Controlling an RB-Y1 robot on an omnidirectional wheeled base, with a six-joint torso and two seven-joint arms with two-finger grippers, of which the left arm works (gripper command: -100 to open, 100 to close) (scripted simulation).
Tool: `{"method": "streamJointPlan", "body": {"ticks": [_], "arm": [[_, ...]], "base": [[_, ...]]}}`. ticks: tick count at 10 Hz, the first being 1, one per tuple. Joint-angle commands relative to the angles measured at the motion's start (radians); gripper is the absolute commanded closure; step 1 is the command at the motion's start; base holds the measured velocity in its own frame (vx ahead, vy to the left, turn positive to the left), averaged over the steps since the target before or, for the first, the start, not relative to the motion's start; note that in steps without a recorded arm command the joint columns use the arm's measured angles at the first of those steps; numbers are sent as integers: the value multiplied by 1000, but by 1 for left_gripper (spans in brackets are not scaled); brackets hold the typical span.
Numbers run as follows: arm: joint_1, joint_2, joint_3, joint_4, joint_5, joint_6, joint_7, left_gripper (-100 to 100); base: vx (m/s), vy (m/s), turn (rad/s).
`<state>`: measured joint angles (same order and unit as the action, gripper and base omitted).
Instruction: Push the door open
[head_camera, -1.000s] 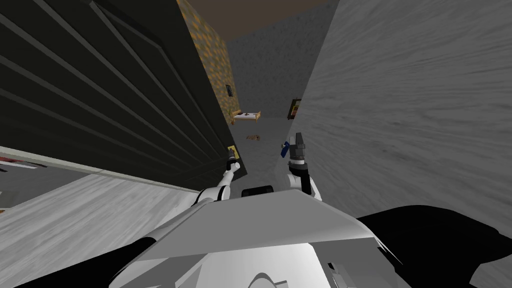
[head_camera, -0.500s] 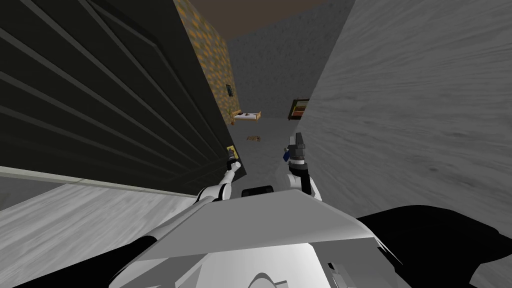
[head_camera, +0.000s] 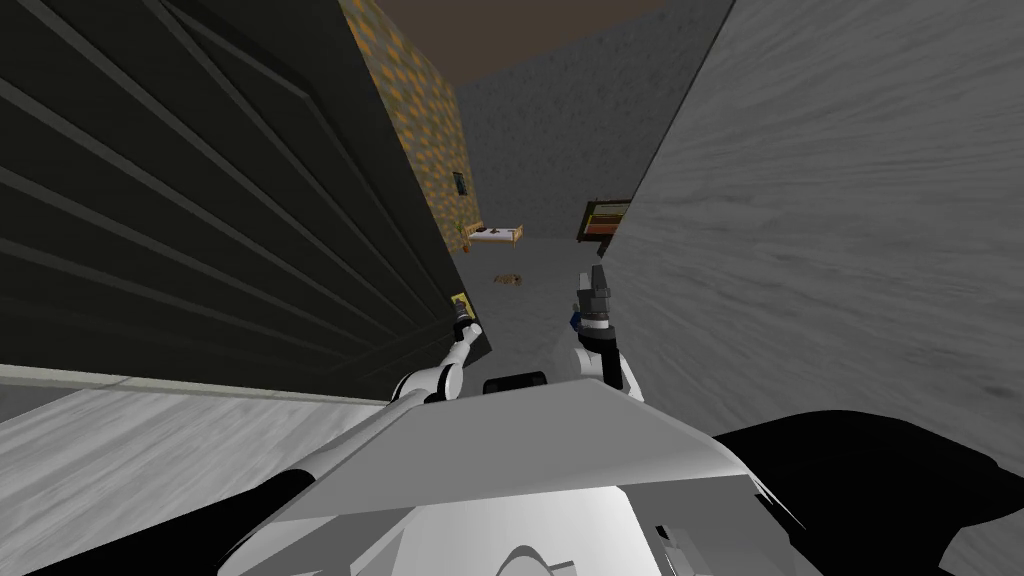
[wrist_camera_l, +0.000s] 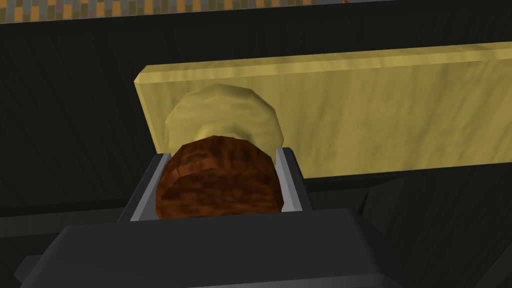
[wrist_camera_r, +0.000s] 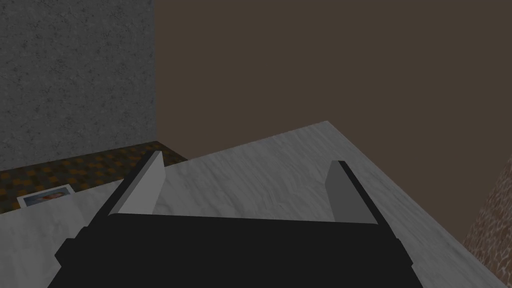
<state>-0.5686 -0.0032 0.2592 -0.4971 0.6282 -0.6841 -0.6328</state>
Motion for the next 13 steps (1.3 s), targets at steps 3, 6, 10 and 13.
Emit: {"method": "streamJointPlan", "body": {"ticks": [3, 6, 10, 13], "arm": [[11, 26, 35, -39, 30, -7, -52, 100], [9, 28, 50, -48, 47, -22, -71, 100], [4, -14, 96, -48, 97, -67, -129, 100], [14, 0, 115, -60, 119, -82, -156, 100]], "base": [[119, 16, -7], [149, 6, 23], [184, -2, 31], [129, 20, 18]]}}
